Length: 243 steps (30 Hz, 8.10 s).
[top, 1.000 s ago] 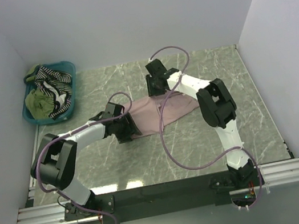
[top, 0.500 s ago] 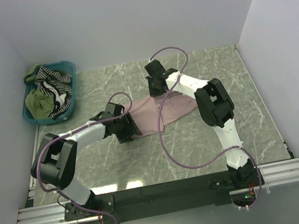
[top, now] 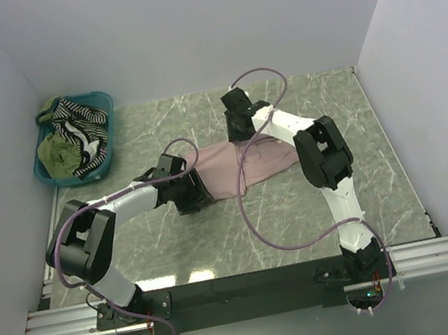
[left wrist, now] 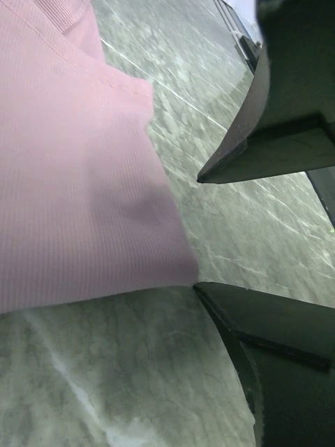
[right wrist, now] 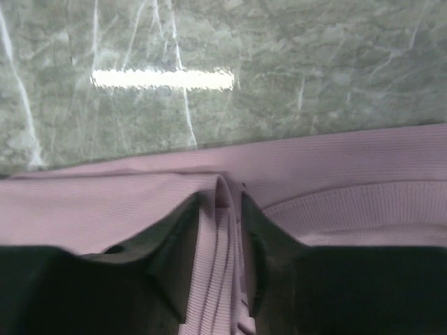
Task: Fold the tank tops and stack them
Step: Fold the tank top
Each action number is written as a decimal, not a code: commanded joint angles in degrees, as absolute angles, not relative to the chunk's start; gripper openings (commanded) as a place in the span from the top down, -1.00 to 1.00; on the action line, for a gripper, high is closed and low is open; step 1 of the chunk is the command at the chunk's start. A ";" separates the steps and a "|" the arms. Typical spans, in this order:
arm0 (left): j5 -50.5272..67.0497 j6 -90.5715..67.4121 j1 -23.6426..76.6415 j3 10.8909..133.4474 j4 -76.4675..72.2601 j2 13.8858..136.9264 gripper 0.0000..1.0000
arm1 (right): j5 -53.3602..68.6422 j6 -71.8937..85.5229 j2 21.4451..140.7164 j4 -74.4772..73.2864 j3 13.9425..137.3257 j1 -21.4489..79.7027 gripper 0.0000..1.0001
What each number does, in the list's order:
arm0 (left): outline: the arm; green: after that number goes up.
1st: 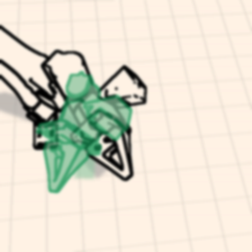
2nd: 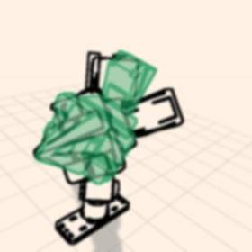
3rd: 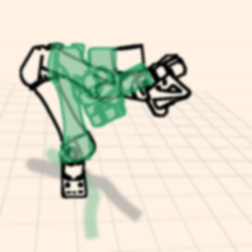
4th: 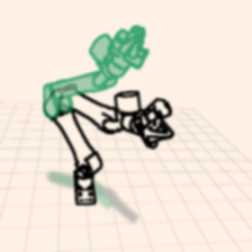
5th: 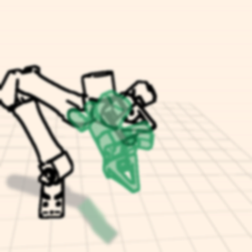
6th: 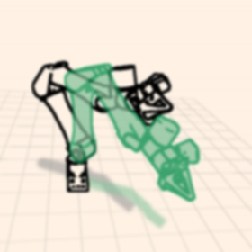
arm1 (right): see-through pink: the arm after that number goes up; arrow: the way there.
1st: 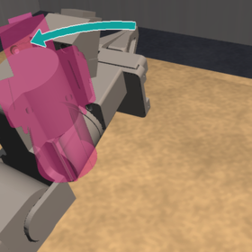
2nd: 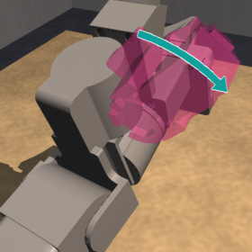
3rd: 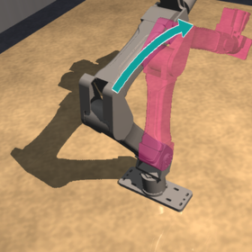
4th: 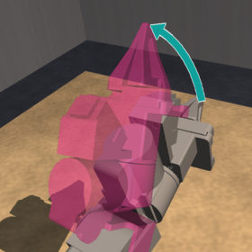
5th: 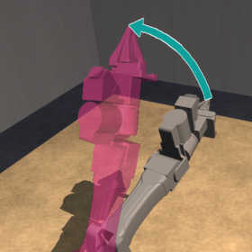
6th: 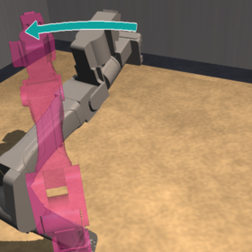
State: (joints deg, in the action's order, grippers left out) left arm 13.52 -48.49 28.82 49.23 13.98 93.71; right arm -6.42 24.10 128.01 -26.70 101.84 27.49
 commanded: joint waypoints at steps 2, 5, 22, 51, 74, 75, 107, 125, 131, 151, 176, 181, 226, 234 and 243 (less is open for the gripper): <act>10.81 -45.00 29.00 50.87 20.30 92.82 -0.33 | -9.31 23.91 120.16 -26.01 99.76 27.16 0.19; 10.20 -44.47 28.92 53.08 21.71 92.20 -0.33 | -11.15 24.87 114.28 -26.81 96.60 27.16 0.17; 10.10 -43.77 22.41 58.36 25.84 87.54 -0.29 | 4.31 32.51 99.92 -12.57 61.44 34.80 0.26; 11.51 -43.77 21.97 55.99 24.17 88.16 -0.26 | -4.75 36.12 103.45 -16.35 62.40 38.67 0.24; 11.86 -43.24 21.88 55.63 23.47 89.56 -0.27 | -11.59 32.79 101.25 -23.46 68.11 38.58 1.00; 11.95 -43.16 21.88 55.55 23.47 89.65 -0.26 | -12.38 32.44 101.34 -23.99 68.99 38.58 1.00; 15.38 -51.58 26.19 53.79 12.30 97.11 -0.30 | -16.08 29.53 106.87 -25.40 70.40 37.88 1.00; 2.82 -52.12 29.27 59.15 24.61 101.95 0.34 | -13.54 29.09 105.91 -23.47 68.64 35.77 1.00; 1.67 -49.92 29.27 58.63 26.37 101.43 0.62 | -12.66 28.13 106.00 -23.29 68.64 35.24 1.00; 7.12 -48.44 31.29 55.80 28.21 93.00 0.31 | -12.22 27.07 101.43 -23.81 66.62 34.72 0.29; 15.03 -41.22 16.00 81.30 18.20 116.36 -0.01 | -18.62 26.81 105.97 -19.25 79.62 55.80 0.28; 14.50 -41.22 15.82 82.53 19.07 119.00 0.02 | -23.81 25.49 112.49 -22.23 85.33 58.62 0.27; 15.56 -47.90 15.91 78.05 10.55 120.41 0.99 | -26.20 25.31 115.86 -29.36 85.35 58.28 1.00; 12.48 -50.97 15.91 75.50 9.67 116.29 0.99 | -19.07 24.52 110.92 -24.96 80.07 55.63 1.00; 8.63 -53.00 15.82 71.54 10.19 111.63 0.99 | -15.21 24.79 109.34 -25.05 79.81 55.90 1.00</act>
State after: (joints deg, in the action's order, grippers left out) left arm 12.64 -52.40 15.84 72.66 8.58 115.52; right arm -16.80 24.95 113.34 -26.15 80.12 55.37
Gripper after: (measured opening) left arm 0.025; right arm 0.020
